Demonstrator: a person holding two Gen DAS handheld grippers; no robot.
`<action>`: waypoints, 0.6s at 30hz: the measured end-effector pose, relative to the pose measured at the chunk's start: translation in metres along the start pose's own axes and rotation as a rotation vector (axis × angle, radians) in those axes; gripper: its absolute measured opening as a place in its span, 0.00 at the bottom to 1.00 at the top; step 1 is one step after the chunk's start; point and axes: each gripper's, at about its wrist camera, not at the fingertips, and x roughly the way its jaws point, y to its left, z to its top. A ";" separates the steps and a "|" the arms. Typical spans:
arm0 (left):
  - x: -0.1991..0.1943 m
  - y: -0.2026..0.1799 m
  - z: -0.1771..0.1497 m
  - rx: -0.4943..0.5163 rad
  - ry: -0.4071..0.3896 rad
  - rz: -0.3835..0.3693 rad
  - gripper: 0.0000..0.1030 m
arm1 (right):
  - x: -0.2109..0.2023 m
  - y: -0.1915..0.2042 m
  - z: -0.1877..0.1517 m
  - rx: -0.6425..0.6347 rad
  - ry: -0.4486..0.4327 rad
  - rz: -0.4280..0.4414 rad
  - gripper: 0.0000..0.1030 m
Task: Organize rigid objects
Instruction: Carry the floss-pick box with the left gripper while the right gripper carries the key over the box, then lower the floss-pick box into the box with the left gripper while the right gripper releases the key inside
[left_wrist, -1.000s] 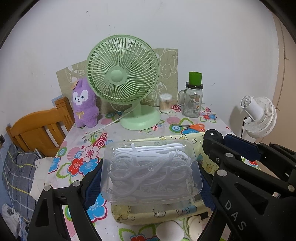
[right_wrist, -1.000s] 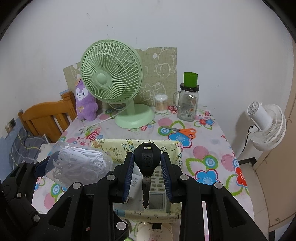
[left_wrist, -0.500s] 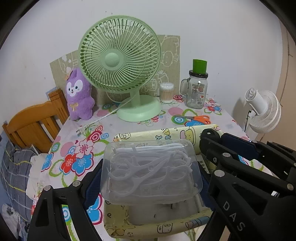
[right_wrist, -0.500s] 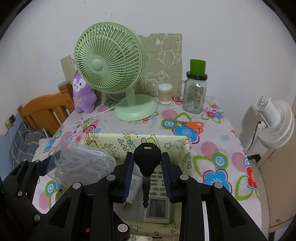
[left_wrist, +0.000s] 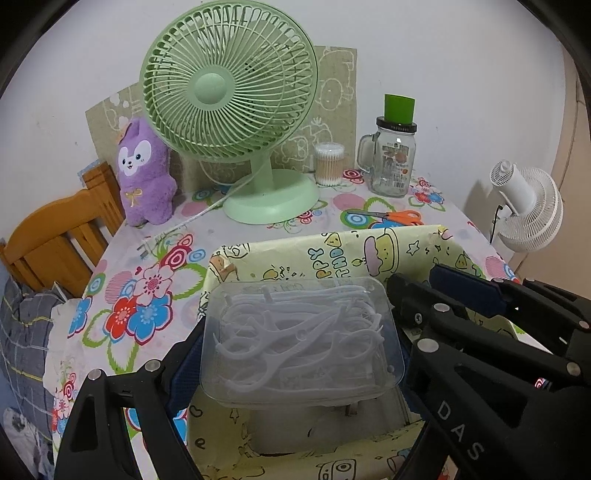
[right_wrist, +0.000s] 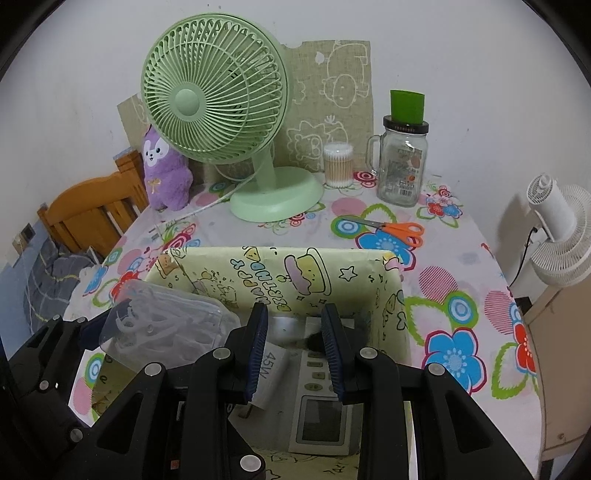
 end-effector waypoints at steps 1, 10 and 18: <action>0.000 0.000 0.000 0.002 0.000 -0.001 0.87 | 0.000 0.000 0.000 -0.002 0.000 -0.003 0.33; -0.007 -0.010 0.002 0.022 -0.016 -0.026 0.87 | -0.027 -0.004 0.000 -0.036 -0.068 -0.148 0.65; 0.002 -0.025 0.003 0.039 0.011 -0.071 0.88 | -0.031 -0.022 -0.005 0.007 -0.050 -0.189 0.74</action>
